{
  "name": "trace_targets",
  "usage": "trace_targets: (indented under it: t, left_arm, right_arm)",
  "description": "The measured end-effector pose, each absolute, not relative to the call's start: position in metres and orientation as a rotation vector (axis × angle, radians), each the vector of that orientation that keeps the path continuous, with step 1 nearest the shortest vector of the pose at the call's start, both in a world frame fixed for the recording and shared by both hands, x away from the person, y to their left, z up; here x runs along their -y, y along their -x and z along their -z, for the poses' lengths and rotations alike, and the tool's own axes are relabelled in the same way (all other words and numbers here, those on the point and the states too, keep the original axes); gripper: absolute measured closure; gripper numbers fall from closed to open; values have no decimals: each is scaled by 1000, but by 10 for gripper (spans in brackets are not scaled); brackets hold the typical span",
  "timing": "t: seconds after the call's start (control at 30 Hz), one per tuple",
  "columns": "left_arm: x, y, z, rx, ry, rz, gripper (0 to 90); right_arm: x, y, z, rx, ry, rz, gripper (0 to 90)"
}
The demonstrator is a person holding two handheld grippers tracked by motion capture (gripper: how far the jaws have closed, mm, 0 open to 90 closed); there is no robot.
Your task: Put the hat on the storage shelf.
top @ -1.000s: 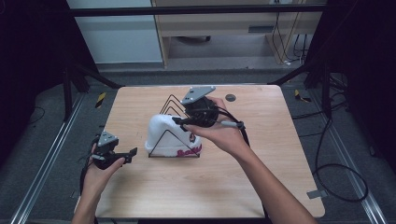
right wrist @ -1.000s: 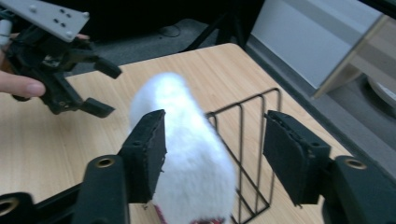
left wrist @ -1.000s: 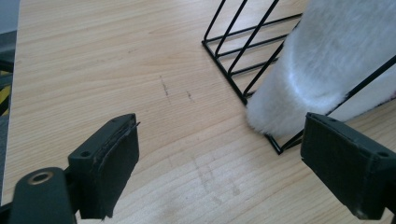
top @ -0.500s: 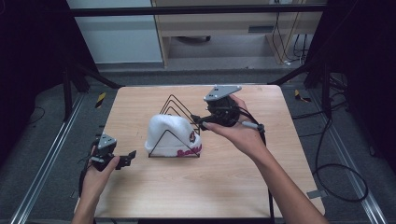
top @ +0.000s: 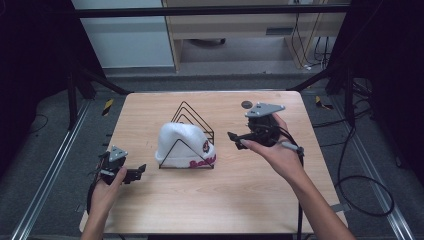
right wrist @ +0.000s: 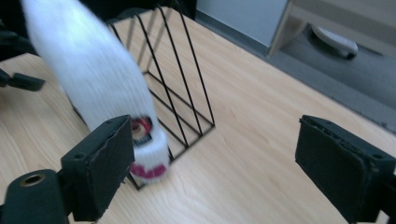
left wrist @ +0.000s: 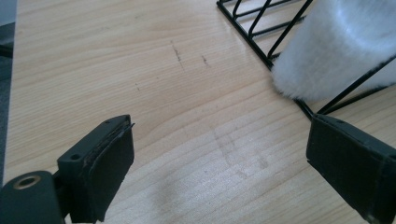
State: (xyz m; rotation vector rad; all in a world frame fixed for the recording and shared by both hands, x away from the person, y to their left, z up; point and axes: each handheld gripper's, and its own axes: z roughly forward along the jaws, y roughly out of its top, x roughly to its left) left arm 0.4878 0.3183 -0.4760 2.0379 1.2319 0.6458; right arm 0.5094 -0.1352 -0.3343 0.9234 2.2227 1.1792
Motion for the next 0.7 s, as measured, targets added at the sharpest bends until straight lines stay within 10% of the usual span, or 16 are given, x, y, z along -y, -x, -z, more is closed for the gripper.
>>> trace_targets:
  t: [0.7]
  left_arm:
    - [-319, -494, 502, -1292, -2043, -617, 69]
  right_arm:
    - [232, -489, 477, -2228, -1360, -987, 103]
